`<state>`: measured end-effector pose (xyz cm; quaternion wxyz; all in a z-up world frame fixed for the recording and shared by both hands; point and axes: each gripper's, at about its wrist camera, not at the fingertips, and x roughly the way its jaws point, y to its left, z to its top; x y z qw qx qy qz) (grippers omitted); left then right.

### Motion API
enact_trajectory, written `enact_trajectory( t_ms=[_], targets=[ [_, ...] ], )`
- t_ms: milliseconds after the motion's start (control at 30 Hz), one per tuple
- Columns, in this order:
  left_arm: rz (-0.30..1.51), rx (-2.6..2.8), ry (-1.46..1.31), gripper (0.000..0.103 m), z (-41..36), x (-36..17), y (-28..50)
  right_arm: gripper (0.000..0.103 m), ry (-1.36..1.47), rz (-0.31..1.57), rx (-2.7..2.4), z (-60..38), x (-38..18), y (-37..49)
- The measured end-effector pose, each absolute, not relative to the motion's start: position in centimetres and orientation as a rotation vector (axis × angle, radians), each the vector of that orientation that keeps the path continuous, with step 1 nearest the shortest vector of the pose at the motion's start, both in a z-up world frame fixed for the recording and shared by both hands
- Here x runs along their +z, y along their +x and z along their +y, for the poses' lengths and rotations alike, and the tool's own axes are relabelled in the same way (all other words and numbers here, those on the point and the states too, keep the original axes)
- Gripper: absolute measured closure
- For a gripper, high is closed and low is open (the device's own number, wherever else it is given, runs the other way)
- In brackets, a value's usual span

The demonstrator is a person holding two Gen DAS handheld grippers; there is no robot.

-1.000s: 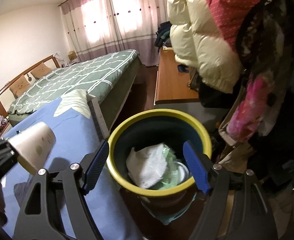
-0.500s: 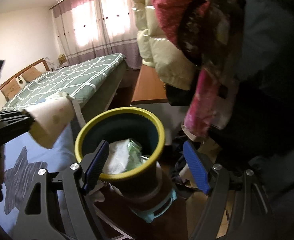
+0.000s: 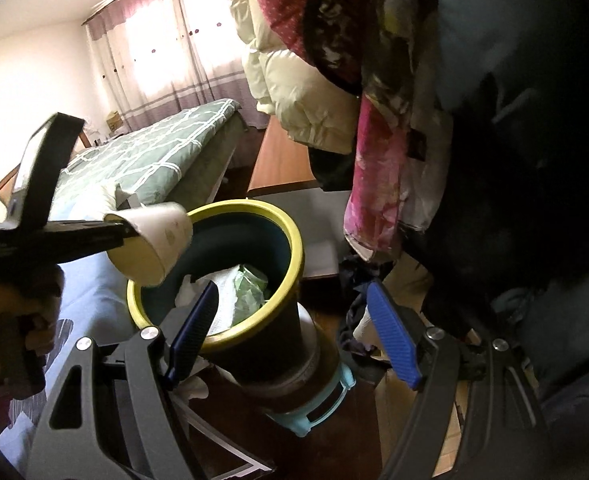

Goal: Collect trash
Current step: 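Carry the paper cup over the yellow bin and open the left gripper, then move both tools back toward the toothpaste tube and jar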

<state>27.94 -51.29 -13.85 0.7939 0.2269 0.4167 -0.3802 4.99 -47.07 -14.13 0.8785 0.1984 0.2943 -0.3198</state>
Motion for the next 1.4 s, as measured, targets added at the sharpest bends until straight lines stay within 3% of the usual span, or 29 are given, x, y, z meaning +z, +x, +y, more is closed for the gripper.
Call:
enact_trajectory(
  t_ms=[33,67,100,333,533,600,767,1100,1400],
  targets=[
    [0.912,-0.812,0.484,0.088,-51.5,-14.2,28.1,0.03,0.418,0.615,-0.667,-47.2,-14.2,5.0],
    [0.923,-0.792,0.479,0.055,-51.7,-14.6,28.3,0.03,0.42,0.616,-0.668,-47.2,-14.2,5.0],
    [0.912,-0.769,0.479,0.036,-51.8,-14.7,28.3,0.03,0.421,0.616,-0.668,-47.2,-14.3,5.0],
    [0.905,-0.786,0.467,0.031,-51.8,-14.4,28.2,0.03,0.43,0.626,-0.661,-47.3,-14.6,5.2],
    [0.837,-0.795,0.386,0.019,-47.4,-11.0,26.9,0.03,0.428,0.637,-0.645,-46.8,-14.8,5.6],
    [0.789,-0.784,0.333,0.009,-44.4,-9.4,26.3,0.03,0.422,0.641,-0.634,-46.4,-14.9,5.9],
    [0.716,-0.7,0.227,0.005,-35.2,-7.1,25.6,0.03,0.395,0.65,-0.586,-44.8,-14.5,7.2],
    [0.59,-0.275,0.039,0.005,-11.7,-6.5,26.7,0.029,0.269,0.672,-0.422,-37.7,-12.2,13.9],
    [0.549,-0.007,-0.053,0.005,1.5,-8.5,31.0,0.029,0.119,0.683,-0.18,-26.1,-10.1,24.3]
  ],
)
